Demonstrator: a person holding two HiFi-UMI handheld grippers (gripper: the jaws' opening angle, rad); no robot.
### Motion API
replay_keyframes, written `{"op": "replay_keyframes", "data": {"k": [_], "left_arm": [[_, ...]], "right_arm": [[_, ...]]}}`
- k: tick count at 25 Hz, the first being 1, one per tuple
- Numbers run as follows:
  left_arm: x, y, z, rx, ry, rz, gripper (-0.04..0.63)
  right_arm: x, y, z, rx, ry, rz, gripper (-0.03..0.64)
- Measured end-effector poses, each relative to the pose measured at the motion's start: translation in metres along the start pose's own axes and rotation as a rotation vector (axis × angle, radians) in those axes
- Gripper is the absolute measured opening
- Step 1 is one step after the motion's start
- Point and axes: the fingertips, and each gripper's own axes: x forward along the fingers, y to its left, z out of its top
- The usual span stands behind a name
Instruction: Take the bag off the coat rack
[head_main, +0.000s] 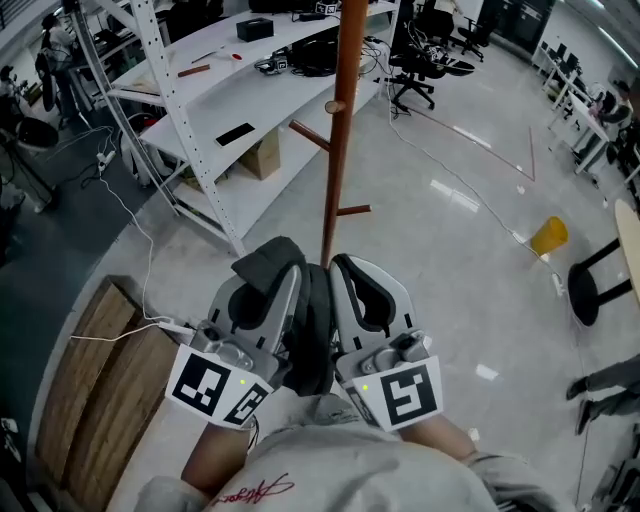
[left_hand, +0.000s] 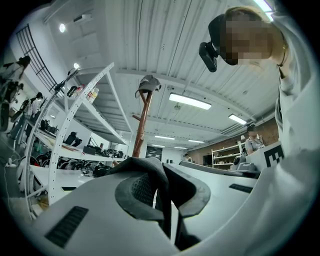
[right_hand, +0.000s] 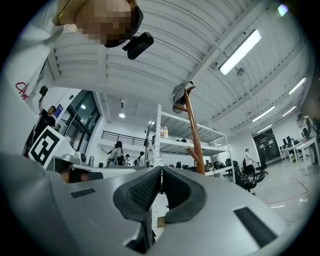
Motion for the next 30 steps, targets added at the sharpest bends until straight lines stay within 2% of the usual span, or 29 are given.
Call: {"op": "replay_keyframes", "data": {"k": [16, 24, 30], "left_arm": [[-0.112, -0.049, 0.022, 0.014, 0.008, -0.111, 0.038], [-0.15, -0.062, 0.022, -0.023, 0.03, -0.106, 0.038], [-0.169, -0.074, 0.027, -0.025, 0.013, -0.094, 0.038]], "right_arm": [[-0.077, 0.099, 0.017, 0.007, 0.033, -0.12, 0.02], [-0.1, 0.133, 0.025, 0.011, 0.035, -0.108, 0.02], [-0.115, 0.143, 0.027, 0.023, 0.048, -0.094, 0.02]]}}
